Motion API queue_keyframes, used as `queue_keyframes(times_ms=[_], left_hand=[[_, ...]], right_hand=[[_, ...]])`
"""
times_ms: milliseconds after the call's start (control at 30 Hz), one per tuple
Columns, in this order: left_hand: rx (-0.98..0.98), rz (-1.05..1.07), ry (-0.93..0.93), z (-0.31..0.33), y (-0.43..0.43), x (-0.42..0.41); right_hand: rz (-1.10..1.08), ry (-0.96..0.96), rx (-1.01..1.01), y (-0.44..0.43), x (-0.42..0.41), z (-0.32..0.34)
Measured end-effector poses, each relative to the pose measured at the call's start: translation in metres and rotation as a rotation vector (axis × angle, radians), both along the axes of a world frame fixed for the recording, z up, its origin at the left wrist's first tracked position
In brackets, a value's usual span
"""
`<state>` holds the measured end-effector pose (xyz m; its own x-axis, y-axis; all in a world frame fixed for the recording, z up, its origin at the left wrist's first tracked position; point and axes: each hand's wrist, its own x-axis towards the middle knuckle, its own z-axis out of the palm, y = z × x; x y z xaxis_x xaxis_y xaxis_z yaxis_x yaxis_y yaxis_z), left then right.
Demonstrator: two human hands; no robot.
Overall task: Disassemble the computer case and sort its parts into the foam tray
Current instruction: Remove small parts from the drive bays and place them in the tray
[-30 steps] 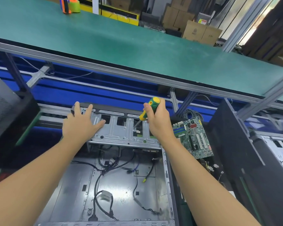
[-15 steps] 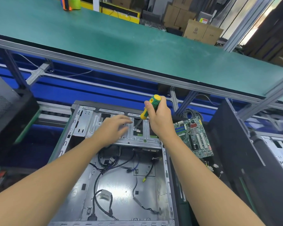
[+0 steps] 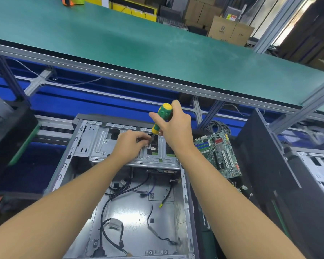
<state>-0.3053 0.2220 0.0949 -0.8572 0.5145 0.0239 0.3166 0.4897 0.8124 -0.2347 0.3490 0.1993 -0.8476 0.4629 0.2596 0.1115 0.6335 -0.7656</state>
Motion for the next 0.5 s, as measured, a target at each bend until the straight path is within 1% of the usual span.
queue_keyframes(times_ms=[133,300,400,500], left_hand=[[-0.018,-0.008,0.034,0.0,-0.003,0.001],[-0.022,-0.009,0.095,-0.002,-0.004,0.0],[-0.041,-0.013,0.13,-0.004,-0.002,0.001],[-0.046,-0.031,0.135,-0.004,-0.003,0.001]], right_hand=[[0.018,-0.037,0.062,-0.006,-0.008,0.004],[0.134,-0.202,0.128,0.006,-0.016,0.018],[0.052,-0.2,0.121,0.009,-0.018,0.018],[-0.045,-0.157,0.218,0.001,-0.018,0.014]])
